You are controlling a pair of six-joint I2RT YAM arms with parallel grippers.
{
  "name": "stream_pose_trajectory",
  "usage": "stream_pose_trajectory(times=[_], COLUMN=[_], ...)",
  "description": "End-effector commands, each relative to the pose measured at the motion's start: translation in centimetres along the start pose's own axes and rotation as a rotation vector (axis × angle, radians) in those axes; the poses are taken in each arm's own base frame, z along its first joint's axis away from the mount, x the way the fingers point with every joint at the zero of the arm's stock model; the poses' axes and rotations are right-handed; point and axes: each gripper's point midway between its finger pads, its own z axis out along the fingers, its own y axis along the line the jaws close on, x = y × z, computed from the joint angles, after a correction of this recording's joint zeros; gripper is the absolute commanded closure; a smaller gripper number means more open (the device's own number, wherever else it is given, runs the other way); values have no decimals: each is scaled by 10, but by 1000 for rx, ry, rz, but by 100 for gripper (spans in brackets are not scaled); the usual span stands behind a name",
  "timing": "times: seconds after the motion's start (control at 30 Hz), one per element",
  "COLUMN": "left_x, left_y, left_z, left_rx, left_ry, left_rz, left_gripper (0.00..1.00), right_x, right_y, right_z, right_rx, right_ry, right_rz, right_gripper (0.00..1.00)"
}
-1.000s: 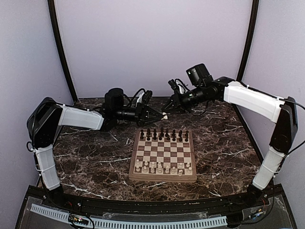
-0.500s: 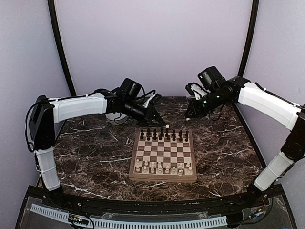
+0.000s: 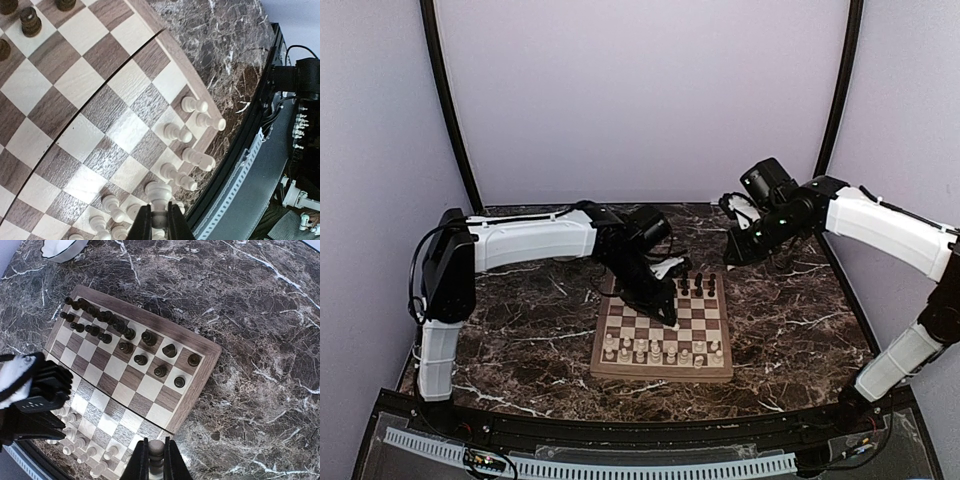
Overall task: Set up the chess pieces on the board
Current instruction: Place the pawn on e1.
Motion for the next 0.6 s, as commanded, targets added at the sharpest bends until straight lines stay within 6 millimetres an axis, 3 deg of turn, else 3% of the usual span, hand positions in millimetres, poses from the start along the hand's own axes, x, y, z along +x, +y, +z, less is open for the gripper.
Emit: stream_pose_trajectory(times=[0.0, 0.2, 0.57], left_x=[10, 20, 18], left_y=[-1, 3, 8], left_z=[1, 18, 23], left_rx=[-64, -99, -122], left_ry=[56, 110, 122], left_rz=[24, 17, 2], left_gripper=[93, 94, 94], right_x=[-1, 2, 6], right_y=[-4, -4, -4], right_z=[-7, -7, -7], right_rx=[10, 4, 0], right_ry=[-31, -26, -22], right_rz=[-18, -17, -3], right_gripper=[97, 97, 97])
